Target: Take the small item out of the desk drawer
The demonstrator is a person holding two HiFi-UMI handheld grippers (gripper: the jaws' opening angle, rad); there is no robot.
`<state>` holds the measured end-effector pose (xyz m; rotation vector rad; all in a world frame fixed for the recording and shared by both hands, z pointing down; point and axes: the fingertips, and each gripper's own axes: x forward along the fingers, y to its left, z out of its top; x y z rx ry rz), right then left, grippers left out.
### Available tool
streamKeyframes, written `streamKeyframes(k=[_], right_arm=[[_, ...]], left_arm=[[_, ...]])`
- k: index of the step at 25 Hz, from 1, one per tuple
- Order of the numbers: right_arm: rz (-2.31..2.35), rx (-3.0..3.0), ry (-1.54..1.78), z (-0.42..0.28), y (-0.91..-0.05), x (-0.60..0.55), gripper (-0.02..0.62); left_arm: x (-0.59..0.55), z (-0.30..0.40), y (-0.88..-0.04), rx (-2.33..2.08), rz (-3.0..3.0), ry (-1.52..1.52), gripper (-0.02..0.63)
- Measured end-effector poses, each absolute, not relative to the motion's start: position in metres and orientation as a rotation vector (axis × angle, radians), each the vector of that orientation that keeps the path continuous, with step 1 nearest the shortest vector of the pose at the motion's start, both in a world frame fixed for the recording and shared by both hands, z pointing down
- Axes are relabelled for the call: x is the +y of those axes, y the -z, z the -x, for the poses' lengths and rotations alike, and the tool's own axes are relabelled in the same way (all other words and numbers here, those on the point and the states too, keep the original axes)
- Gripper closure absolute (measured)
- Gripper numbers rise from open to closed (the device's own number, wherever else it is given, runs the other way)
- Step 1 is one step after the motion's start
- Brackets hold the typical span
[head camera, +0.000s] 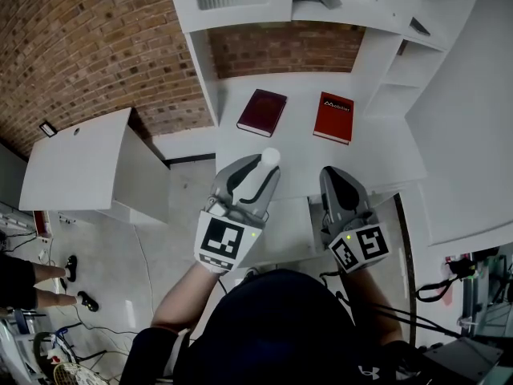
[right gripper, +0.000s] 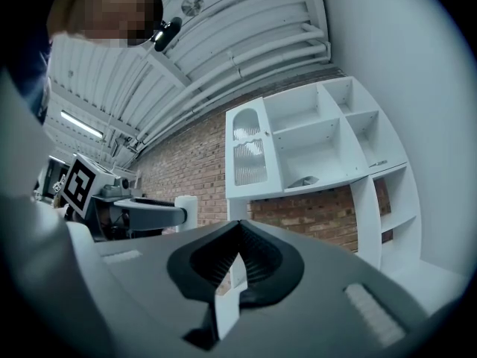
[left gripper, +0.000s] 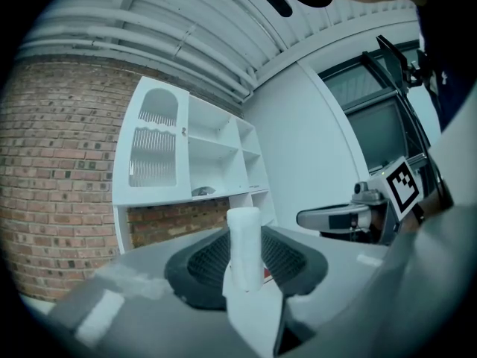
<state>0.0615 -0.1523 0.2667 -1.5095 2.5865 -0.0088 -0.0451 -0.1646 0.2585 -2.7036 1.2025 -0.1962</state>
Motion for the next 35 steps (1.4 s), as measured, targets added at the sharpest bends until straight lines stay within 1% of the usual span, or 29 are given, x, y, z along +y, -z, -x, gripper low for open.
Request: streamKeyframes(k=[35], right_arm=[[1.540, 2.595, 0.028, -0.050, -0.277, -0.167, 0.594]], left_arm=[[-0.185, 0.057, -0.268, 1.180, 2.743, 0.178, 0.468]])
